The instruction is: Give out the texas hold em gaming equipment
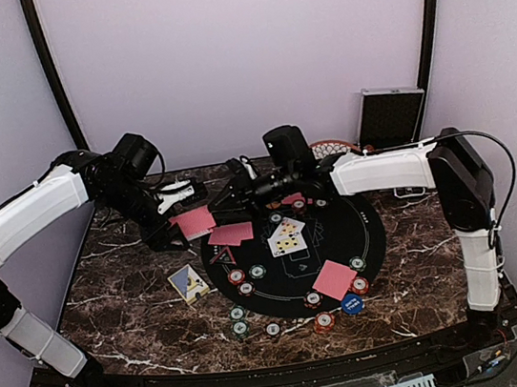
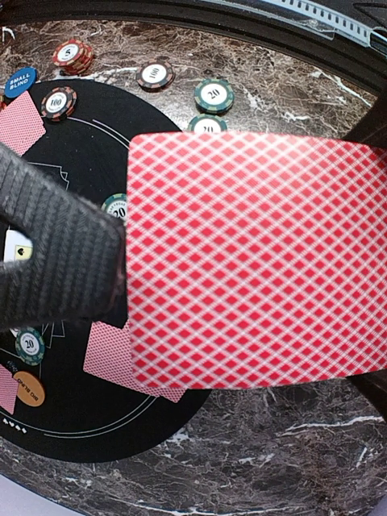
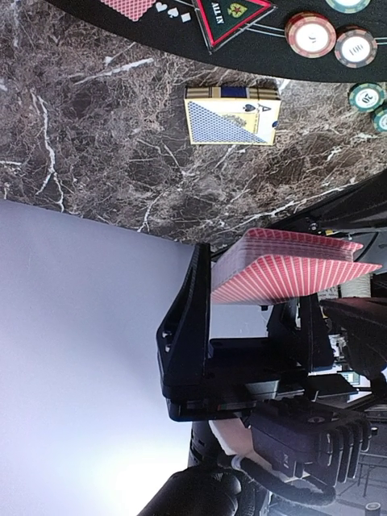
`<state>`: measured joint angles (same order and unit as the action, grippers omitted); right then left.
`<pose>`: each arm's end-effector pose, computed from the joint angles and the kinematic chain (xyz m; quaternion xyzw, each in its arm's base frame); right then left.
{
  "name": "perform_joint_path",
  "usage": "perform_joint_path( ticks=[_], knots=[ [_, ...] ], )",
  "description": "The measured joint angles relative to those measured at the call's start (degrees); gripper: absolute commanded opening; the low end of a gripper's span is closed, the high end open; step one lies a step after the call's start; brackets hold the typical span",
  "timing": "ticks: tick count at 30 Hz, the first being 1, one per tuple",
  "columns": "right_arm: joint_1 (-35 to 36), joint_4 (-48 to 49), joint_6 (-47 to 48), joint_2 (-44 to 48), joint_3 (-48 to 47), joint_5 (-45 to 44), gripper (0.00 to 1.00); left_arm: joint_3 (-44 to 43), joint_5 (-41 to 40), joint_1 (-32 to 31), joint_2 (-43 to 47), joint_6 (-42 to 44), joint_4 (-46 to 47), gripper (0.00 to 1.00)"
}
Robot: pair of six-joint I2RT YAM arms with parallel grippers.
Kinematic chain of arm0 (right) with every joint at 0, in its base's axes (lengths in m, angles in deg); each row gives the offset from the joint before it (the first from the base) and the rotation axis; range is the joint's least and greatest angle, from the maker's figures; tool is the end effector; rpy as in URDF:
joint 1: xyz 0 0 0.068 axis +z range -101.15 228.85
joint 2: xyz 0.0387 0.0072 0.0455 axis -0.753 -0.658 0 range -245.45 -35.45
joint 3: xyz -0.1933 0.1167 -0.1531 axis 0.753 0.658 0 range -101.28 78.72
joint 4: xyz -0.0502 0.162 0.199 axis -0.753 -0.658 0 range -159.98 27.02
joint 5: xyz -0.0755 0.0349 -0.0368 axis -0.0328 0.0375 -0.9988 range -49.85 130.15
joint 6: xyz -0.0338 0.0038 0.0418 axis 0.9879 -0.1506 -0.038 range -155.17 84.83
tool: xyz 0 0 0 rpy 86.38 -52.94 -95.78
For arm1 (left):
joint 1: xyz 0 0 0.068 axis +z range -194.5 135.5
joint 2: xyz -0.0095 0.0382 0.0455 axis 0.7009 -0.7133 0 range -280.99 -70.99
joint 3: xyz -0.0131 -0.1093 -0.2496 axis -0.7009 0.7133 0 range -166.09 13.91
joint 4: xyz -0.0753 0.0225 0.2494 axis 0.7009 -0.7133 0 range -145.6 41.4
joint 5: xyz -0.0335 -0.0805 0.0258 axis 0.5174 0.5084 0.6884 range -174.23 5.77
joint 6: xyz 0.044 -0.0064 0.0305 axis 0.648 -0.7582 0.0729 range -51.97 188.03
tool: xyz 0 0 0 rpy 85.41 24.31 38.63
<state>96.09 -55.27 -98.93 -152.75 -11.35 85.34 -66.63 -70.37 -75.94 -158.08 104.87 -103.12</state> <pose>0.3073 0.3694 0.2562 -0.1110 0.7781 0.6168 0.0431 0.2595 -0.1686 0.3137 0.5644 0.7786 -0.1050 0.2532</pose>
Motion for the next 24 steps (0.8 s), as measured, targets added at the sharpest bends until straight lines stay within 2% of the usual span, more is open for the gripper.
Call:
perform_joint_path(
  ticks=[12, 24],
  knots=[
    [0.0, 2.9, -3.0, 0.0, 1.9, 1.5, 0.18, 0.0, 0.0, 0.0, 0.0, 0.0, 0.0, 0.00],
    [0.9, 5.4, -4.9, 0.0, 2.1, 2.9, 0.16, 0.0, 0.0, 0.0, 0.0, 0.0, 0.0, 0.00]
  ],
)
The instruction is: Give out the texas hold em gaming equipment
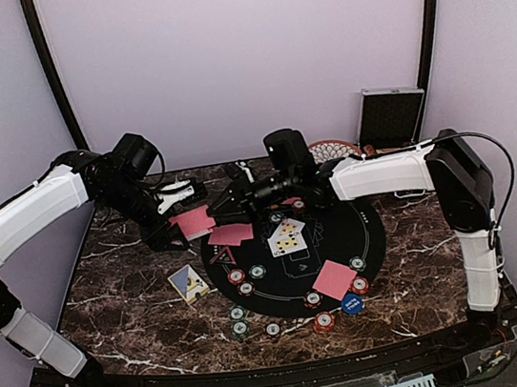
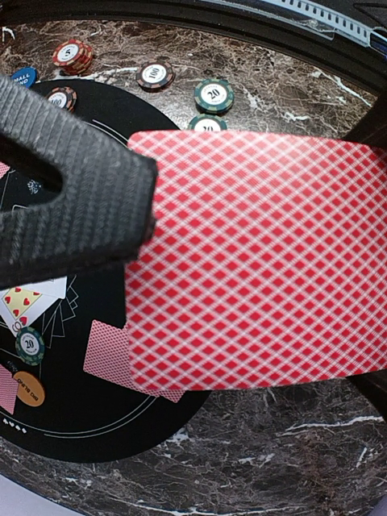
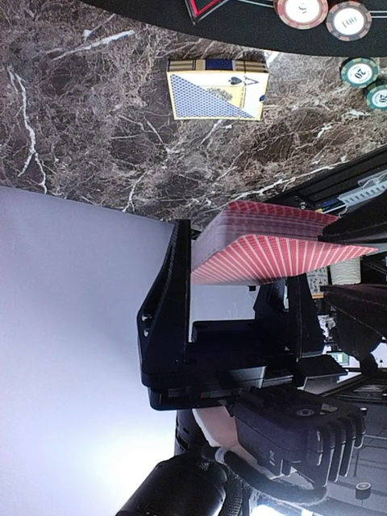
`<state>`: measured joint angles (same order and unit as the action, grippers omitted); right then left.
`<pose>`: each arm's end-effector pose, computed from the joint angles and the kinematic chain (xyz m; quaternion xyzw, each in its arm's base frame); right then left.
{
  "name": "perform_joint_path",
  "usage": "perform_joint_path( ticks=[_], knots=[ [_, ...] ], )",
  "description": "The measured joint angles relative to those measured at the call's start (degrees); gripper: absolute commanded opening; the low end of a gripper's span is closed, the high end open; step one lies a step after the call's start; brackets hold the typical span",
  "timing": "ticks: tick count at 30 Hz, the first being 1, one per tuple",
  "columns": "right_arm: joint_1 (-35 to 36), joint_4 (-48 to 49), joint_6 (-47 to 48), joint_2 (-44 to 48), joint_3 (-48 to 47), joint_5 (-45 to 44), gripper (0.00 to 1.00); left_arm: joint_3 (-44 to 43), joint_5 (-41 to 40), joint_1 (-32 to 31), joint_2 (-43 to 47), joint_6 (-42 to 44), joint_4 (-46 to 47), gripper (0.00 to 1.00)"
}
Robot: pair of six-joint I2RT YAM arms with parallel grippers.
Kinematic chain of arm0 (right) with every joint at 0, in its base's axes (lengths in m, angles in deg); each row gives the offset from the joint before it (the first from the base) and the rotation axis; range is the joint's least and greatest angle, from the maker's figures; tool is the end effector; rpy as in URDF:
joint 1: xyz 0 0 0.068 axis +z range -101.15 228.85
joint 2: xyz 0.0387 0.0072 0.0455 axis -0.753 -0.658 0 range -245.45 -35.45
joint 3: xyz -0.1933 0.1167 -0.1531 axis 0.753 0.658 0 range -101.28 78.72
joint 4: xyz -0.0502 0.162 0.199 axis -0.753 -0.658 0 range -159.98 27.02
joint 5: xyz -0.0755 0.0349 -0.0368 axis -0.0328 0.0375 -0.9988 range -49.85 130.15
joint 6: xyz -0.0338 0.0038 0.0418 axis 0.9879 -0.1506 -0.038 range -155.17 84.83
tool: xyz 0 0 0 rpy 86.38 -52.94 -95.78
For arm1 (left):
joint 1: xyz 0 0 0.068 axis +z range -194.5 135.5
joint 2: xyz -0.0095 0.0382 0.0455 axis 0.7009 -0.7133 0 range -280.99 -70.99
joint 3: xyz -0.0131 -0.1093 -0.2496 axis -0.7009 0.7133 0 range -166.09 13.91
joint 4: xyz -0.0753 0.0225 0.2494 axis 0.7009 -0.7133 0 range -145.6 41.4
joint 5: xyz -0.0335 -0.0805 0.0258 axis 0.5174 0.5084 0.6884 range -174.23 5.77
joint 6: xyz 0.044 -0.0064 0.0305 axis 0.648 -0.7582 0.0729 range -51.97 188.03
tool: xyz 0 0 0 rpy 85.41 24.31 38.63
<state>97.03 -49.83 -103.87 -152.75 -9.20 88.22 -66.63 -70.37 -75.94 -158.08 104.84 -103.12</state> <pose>0.2990 0.3738 0.2528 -0.1104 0.7623 0.6376 0.0093 0.2595 -0.1686 0.3137 0.5642 0.7788 -0.1051 0.2532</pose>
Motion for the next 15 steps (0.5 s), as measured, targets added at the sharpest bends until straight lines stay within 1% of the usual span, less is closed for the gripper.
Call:
perform_joint_path(
  ticks=[9, 15],
  knots=[
    [0.6, 1.3, -1.3, 0.0, 0.0, 0.8, 0.10, 0.0, 0.0, 0.0, 0.0, 0.0, 0.0, 0.00],
    [0.6, 2.1, -2.1, 0.0, 0.0, 1.1, 0.14, 0.0, 0.0, 0.0, 0.0, 0.0, 0.0, 0.00]
  ],
)
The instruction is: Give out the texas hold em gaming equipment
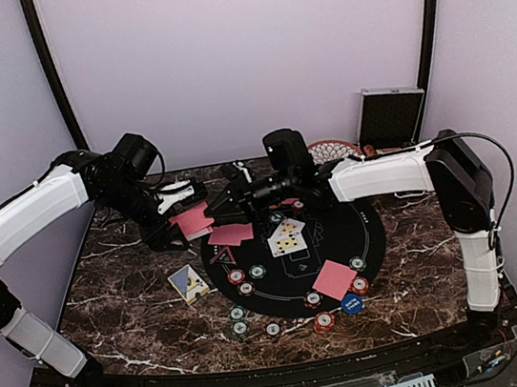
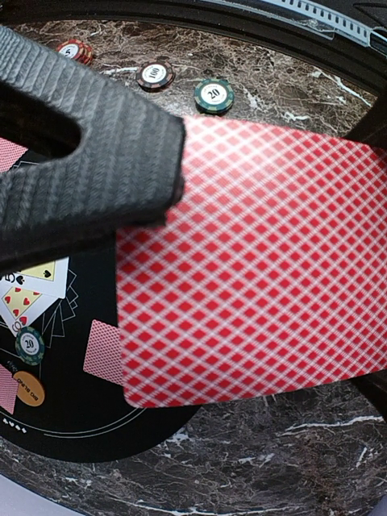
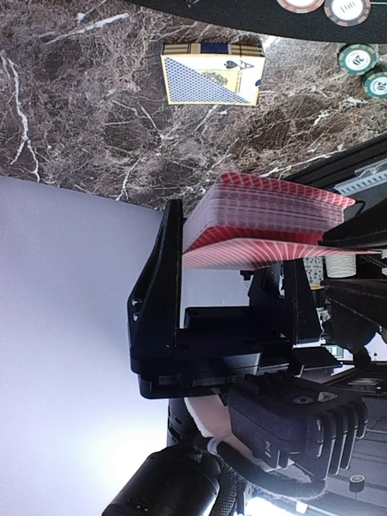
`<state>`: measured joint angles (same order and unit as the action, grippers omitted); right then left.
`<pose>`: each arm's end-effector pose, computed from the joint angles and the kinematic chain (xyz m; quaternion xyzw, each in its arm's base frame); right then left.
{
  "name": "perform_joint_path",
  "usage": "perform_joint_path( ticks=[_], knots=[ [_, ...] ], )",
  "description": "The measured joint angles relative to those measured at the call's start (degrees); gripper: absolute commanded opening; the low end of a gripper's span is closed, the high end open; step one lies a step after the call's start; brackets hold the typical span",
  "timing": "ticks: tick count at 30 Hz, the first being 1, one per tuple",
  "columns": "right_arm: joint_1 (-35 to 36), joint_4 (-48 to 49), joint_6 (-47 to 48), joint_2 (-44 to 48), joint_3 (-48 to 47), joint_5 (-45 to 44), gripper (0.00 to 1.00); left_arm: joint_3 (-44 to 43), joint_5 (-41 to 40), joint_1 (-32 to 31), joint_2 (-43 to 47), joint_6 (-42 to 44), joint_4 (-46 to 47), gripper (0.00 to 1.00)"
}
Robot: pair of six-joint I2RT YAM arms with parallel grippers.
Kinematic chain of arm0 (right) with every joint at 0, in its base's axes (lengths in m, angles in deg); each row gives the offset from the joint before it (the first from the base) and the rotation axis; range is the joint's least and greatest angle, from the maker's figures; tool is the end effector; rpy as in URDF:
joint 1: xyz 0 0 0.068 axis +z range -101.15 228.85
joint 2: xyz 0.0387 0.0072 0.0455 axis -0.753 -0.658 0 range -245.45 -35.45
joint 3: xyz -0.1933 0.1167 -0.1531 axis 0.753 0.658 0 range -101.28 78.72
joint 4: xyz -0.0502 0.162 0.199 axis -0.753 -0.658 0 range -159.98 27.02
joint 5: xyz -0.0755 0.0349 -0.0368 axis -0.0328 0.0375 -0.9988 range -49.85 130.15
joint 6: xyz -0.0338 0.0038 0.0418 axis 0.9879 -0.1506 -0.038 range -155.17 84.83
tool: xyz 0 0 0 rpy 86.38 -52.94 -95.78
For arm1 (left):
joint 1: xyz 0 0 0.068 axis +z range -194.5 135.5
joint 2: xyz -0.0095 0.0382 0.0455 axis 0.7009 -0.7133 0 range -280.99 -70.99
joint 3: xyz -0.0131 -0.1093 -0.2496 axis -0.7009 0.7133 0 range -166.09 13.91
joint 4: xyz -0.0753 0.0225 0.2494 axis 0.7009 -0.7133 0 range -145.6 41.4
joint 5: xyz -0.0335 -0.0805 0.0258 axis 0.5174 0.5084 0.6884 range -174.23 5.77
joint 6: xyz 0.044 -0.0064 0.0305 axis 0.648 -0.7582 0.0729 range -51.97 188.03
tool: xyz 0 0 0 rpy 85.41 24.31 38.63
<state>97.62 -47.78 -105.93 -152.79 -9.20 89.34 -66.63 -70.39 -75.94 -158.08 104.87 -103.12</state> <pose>0.2952 0.3776 0.2560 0.1140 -0.7531 -0.6479 0.0027 0.2595 -0.1686 0.3137 0.5644 0.7787 -0.1048 0.2532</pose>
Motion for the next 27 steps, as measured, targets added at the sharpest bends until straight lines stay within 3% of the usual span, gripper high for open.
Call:
perform_joint_path(
  ticks=[5, 10, 19, 27],
  knots=[
    [0.5, 0.5, -0.4, 0.0, 0.0, 0.2, 0.13, 0.0, 0.0, 0.0, 0.0, 0.0, 0.0, 0.00],
    [0.9, 1.0, -0.4, -0.2, 0.0, 0.3, 0.00, 0.0, 0.0, 0.0, 0.0, 0.0, 0.0, 0.00],
    [-0.7, -2.5, 2.8, 0.5, 0.9, 0.2, 0.00, 0.0, -0.2, 0.0, 0.0, 0.0, 0.0, 0.00],
    [-7.3, -14.4, 12.1, 10.2, 6.5, -2.2, 0.00, 0.0, -0.9, 0.0, 0.0, 0.0, 0.0, 0.00]
  ],
)
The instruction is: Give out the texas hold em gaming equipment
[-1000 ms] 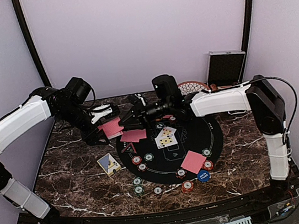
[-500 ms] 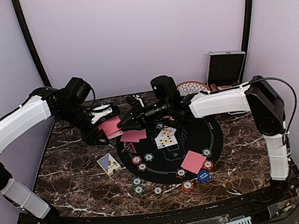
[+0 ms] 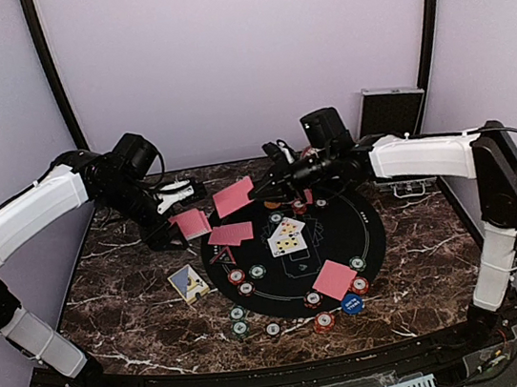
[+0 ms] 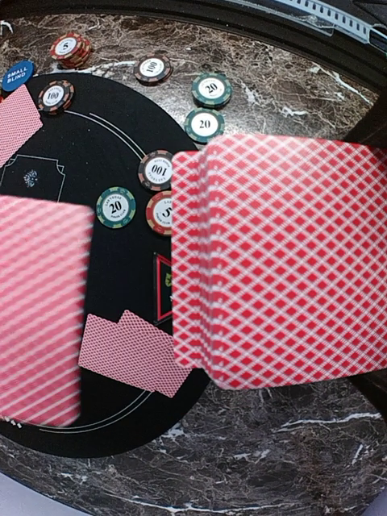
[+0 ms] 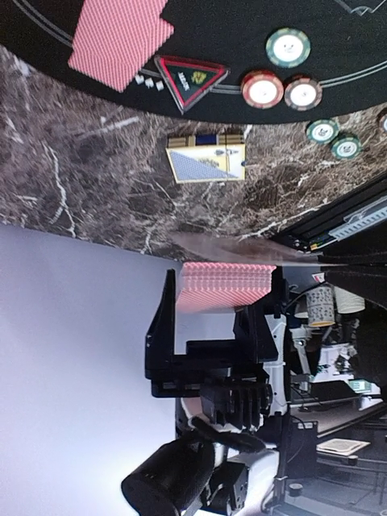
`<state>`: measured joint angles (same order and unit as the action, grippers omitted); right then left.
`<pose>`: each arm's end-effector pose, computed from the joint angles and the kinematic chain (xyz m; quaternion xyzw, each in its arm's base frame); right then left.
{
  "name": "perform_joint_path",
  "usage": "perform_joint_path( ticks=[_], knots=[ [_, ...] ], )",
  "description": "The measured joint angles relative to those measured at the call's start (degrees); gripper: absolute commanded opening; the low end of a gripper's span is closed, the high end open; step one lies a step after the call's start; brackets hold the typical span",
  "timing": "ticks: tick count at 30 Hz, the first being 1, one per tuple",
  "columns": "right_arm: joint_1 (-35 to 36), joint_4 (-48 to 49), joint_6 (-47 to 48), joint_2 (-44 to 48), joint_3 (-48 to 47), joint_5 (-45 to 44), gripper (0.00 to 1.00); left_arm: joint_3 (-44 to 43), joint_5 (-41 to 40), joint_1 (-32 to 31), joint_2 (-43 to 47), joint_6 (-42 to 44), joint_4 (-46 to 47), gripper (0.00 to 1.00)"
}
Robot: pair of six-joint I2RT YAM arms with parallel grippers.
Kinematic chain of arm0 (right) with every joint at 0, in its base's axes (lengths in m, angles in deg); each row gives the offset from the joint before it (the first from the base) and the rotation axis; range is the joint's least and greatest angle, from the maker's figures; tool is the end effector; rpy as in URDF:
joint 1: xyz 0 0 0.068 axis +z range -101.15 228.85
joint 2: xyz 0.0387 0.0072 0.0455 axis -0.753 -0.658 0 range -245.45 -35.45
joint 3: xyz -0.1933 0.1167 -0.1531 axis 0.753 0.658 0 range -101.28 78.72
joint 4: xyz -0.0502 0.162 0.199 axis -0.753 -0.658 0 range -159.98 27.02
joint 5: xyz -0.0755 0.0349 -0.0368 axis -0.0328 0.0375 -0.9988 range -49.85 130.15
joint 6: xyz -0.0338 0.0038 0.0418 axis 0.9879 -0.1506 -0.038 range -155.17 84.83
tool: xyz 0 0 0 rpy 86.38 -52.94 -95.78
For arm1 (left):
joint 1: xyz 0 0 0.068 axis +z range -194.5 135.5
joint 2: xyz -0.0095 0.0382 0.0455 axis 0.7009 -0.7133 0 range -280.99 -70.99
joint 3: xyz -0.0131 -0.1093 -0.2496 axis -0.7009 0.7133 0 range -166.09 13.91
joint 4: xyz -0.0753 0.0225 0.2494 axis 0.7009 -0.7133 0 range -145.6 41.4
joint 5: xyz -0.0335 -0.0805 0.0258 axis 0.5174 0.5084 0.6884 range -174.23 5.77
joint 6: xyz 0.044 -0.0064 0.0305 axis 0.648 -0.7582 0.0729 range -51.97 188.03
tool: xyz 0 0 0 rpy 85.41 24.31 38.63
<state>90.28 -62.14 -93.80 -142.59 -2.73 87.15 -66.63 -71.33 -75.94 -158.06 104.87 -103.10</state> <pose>0.3081 0.3066 0.2723 -0.0966 0.7962 0.5943 0.0596 0.2598 -0.1681 0.3137 0.5632 0.7805 -0.0969 0.2534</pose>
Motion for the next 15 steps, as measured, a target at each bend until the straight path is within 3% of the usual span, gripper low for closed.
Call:
perform_joint_path(
  ticks=[6, 10, 15],
  knots=[
    [-5.1, -19.5, 14.6, 6.8, -0.8, -9.9, 0.00, 0.0, -0.3, 0.0, 0.0, 0.0, 0.0, 0.00],
    [-5.5, -35.4, 25.0, 7.0, -4.6, -24.8, 0.00, 0.0, -0.4, 0.0, 0.0, 0.0, 0.0, 0.00],
    [-5.5, -47.7, 31.6, 7.0, -4.9, -41.4, 0.00, 0.0, -0.6, 0.0, 0.0, 0.0, 0.0, 0.00]
  ],
)
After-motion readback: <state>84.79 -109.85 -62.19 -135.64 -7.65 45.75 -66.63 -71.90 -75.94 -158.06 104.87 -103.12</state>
